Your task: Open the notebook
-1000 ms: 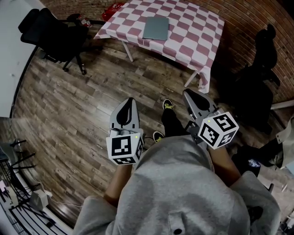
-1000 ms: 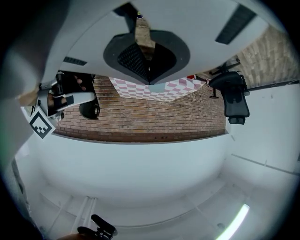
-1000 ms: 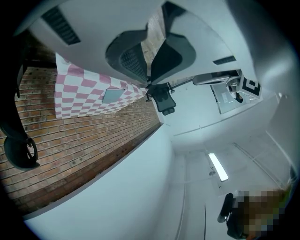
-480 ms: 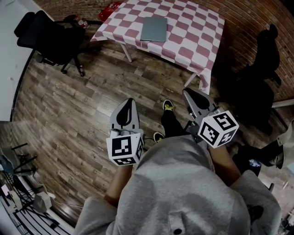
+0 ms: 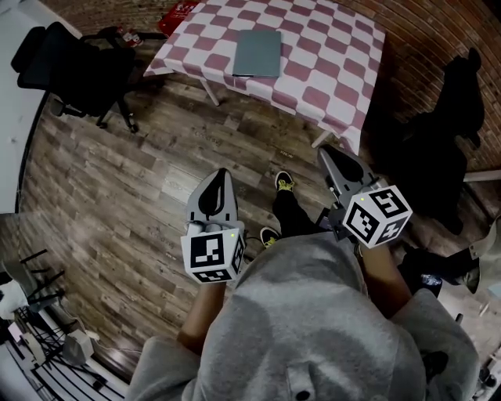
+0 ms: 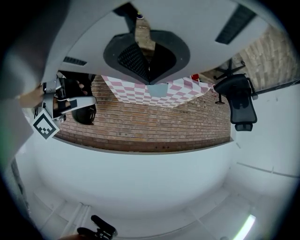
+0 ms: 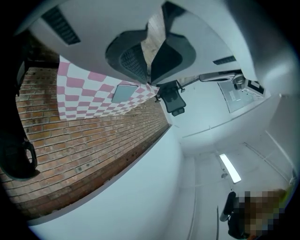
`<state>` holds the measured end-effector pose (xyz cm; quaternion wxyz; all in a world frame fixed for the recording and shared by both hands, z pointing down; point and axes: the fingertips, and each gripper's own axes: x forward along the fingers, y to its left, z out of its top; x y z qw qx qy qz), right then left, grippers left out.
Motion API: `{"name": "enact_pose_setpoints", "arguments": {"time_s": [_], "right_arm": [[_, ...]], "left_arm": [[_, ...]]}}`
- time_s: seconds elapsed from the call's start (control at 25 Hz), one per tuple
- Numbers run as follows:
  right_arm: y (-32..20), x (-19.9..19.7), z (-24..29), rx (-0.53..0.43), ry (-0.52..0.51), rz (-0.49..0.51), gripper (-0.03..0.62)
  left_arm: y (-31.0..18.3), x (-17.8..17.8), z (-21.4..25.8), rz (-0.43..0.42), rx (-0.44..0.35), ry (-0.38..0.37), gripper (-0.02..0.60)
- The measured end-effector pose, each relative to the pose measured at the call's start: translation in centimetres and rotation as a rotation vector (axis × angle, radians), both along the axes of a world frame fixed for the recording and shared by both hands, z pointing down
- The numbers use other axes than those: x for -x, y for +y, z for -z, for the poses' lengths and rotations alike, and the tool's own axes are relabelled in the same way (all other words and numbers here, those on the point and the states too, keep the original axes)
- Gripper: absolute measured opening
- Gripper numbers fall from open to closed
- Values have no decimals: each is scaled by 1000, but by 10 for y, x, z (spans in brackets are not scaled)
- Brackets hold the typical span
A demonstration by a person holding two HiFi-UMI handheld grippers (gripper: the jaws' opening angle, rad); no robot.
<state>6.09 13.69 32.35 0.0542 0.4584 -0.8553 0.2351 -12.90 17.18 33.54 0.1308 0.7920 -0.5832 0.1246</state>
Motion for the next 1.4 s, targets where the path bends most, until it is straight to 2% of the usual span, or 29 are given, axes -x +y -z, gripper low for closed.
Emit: {"name": "enact_pose_setpoints", "arguments": {"time_s": [0.6, 1.4], "right_arm": [[-99, 3, -10, 52, -28, 25, 44], [-190, -8, -16, 81, -65, 68, 44]], "left_arm": [[-104, -8, -1, -20, 41, -31, 11], [-191, -25, 1, 15, 62, -67, 11]]}}
